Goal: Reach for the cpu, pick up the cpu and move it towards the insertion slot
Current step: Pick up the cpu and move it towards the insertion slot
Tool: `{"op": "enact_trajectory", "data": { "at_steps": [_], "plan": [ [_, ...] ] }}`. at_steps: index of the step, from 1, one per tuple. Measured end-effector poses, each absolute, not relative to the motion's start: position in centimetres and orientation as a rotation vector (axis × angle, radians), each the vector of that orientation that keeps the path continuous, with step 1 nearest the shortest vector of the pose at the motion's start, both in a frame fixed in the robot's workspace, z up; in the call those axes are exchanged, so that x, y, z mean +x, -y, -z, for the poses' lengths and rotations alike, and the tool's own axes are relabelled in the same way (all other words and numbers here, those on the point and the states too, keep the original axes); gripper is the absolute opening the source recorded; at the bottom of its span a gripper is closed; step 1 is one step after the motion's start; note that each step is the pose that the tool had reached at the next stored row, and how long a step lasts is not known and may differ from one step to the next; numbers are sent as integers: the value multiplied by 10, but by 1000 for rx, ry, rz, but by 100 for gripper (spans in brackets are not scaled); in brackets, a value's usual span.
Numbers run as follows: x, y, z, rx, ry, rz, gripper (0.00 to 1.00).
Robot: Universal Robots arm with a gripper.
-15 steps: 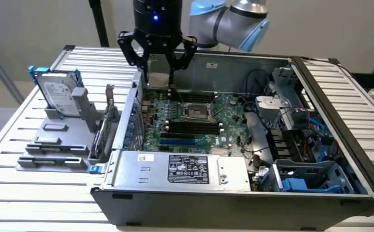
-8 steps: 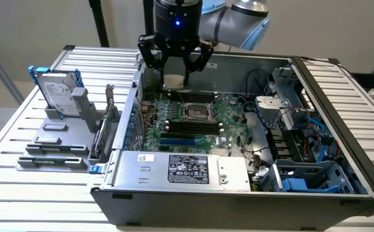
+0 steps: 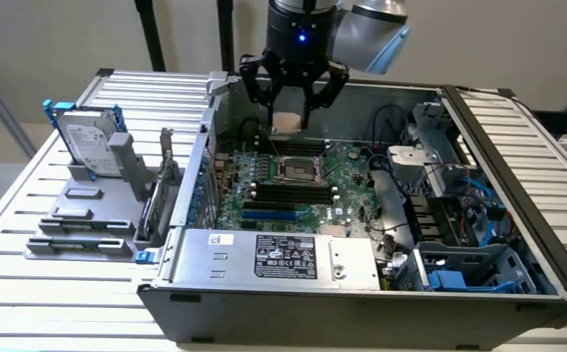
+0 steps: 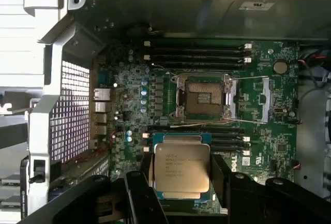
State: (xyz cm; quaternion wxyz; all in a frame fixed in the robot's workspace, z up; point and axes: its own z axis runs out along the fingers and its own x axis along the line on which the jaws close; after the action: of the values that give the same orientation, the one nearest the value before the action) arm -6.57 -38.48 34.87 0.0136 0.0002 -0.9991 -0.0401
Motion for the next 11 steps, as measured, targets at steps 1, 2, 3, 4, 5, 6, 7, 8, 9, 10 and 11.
{"op": "enact_trajectory", "data": {
  "at_steps": [1,2,3,4,5,6,7,8,9,10,11],
  "plan": [
    [-62,383,-348,1,3112,125,54],
    [-59,381,-348,1,3112,125,54],
    [-56,378,-348,1,3113,125,54],
    [-53,376,-348,1,3113,125,54],
    [-51,373,-348,1,3114,125,54],
    [-48,370,-348,1,3114,125,54],
    [-46,368,-348,1,3114,125,54],
    [-44,365,-348,1,3115,125,54],
    [-42,362,-348,1,3116,125,54],
    [-41,358,-348,1,3117,125,54],
    [-39,355,-348,0,3117,125,54]
  ]
}}
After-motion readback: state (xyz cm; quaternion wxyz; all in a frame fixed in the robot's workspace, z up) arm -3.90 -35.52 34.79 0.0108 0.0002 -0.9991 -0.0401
